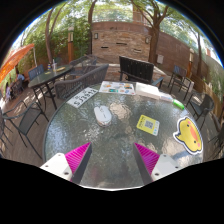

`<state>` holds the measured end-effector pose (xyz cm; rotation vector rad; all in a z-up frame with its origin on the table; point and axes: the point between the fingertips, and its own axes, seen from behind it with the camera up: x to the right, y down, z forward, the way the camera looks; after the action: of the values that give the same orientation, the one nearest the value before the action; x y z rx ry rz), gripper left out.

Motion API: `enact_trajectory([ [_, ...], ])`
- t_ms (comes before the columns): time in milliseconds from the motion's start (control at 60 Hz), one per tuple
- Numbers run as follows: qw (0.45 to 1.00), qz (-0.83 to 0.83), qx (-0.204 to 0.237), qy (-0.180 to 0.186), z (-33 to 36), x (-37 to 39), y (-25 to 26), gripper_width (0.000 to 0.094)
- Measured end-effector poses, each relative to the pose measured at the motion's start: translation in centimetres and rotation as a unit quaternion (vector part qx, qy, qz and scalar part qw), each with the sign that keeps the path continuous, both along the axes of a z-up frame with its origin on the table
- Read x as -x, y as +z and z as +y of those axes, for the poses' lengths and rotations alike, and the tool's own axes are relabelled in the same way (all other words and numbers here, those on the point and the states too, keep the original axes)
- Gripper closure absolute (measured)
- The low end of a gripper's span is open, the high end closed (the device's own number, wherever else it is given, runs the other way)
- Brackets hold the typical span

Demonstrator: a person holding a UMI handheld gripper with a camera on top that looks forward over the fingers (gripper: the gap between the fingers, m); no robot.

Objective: Arrange mouse

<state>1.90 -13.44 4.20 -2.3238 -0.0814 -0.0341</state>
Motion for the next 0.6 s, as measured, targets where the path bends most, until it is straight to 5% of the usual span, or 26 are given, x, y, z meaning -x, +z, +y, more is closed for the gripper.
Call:
enact_trajectory([
  [267,1.0,-0.023,-0.007,0.007,14.5,3.0,-4.4,0.0086],
  [600,1.0,-0.021,0.012,0.012,18.1,3.0,-5.9,0.017],
])
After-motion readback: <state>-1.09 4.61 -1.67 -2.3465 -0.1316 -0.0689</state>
